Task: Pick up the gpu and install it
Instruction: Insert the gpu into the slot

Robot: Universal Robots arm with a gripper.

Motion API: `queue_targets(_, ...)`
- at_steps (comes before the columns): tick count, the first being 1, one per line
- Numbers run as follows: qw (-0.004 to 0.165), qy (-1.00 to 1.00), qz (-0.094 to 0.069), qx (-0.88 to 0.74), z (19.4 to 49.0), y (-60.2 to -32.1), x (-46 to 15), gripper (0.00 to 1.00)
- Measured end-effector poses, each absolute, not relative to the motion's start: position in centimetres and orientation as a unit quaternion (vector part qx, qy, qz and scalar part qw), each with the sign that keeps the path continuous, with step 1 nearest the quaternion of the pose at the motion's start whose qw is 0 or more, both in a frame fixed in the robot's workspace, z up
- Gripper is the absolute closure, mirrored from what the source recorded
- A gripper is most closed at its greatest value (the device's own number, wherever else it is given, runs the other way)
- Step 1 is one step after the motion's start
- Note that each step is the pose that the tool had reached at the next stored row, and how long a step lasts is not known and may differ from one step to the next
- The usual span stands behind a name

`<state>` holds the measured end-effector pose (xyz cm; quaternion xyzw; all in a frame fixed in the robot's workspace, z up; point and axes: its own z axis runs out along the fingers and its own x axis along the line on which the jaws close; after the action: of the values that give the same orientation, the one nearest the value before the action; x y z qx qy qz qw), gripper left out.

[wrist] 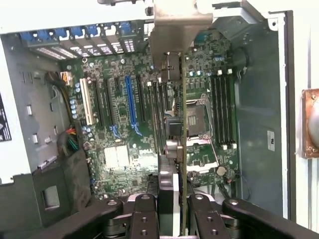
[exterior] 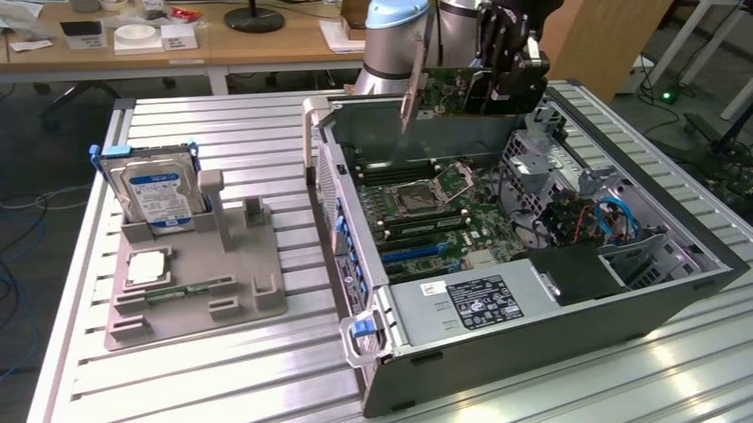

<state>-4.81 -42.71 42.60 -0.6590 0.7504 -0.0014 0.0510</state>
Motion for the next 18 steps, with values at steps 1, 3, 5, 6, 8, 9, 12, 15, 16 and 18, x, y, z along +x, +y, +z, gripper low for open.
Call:
queue_targets(1, 0.052, 0.747, -0.002, -0.662, 42.6, -42.7, -4.8, 0.72)
queue_targets(3, 0.054, 0.745, -0.004, -0.665, 42.4, -42.8, -4.9, 0.72)
queue_targets(5, 0.055, 0.745, -0.005, -0.665, 42.3, -43.0, -4.9, 0.72)
queue_targets(6, 0.056, 0.745, -0.005, -0.665, 42.2, -43.0, -4.9, 0.72)
queue_targets(8, 0.055, 0.745, -0.005, -0.665, 41.9, -43.0, -4.9, 0.72)
queue_targets(9, 0.055, 0.745, -0.004, -0.665, 41.7, -43.0, -4.9, 0.72)
queue_targets(12, 0.053, 0.745, -0.003, -0.665, 41.2, -43.0, -5.1, 0.72)
queue_targets(15, 0.051, 0.745, -0.001, -0.665, 40.7, -43.1, -5.1, 0.72)
queue_targets(16, 0.051, 0.745, -0.001, -0.665, 40.5, -43.1, -5.1, 0.72)
queue_targets(18, 0.051, 0.745, -0.001, -0.665, 40.2, -43.0, -5.3, 0.72)
